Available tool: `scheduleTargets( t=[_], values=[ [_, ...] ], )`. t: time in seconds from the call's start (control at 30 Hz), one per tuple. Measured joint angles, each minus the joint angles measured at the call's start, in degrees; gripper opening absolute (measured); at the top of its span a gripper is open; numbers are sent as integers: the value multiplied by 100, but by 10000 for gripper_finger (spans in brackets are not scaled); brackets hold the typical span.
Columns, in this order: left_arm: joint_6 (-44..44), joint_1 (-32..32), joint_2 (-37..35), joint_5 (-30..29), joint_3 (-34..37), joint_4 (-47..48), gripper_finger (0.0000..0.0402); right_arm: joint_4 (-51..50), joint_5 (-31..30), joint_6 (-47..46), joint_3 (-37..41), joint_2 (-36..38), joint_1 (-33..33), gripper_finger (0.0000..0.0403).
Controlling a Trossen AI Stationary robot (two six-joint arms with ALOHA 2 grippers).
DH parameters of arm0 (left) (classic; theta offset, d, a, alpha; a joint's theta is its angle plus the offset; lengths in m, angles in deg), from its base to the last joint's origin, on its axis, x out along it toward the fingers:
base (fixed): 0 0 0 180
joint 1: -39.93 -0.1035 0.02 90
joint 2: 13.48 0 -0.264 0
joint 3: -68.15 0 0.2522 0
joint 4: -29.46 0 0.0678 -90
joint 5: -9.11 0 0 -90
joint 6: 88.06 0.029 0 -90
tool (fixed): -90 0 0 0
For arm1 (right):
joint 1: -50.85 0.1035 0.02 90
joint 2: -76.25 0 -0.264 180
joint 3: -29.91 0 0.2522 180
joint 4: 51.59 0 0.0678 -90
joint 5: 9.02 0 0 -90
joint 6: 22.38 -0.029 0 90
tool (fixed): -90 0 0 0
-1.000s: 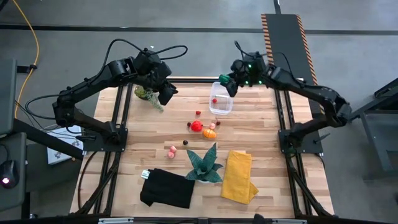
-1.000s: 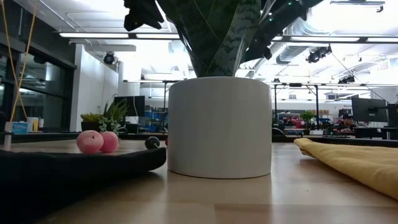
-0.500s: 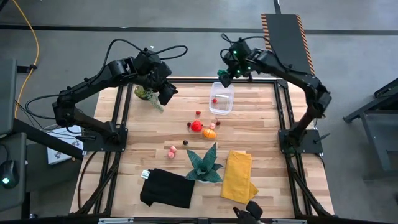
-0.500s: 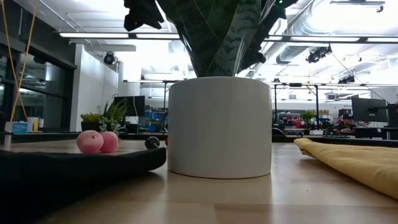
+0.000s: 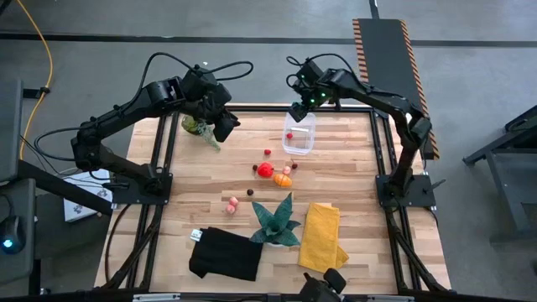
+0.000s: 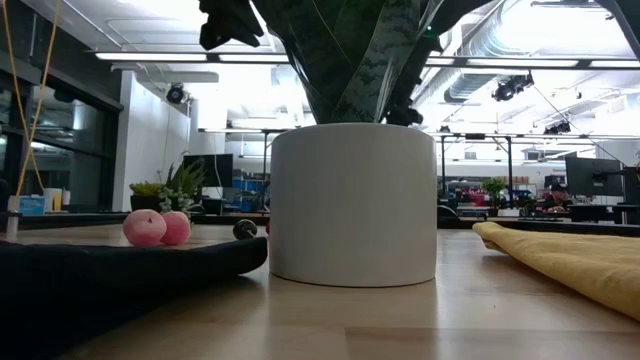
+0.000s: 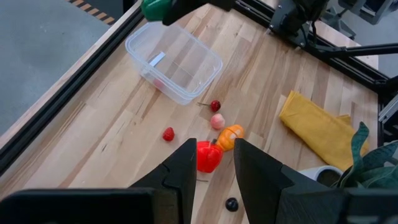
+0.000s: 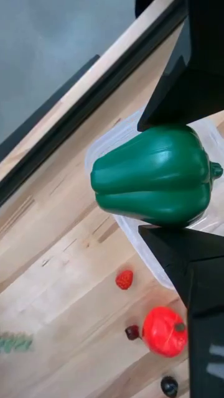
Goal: Pick and placing Produce into tupperware
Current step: Put the bell pepper into the transparent container
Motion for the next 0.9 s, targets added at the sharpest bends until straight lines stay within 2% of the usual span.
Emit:
scheduleTargets(
  t=[0.43, 0.9],
  values=[
    [80, 2, 0, 1, 0, 42, 95, -354, -126, -36, 7, -448, 112, 227],
    [80, 2, 0, 2, 0, 47, 95, -439, -104, 19, 9, -503, 304, 227]
  ],
)
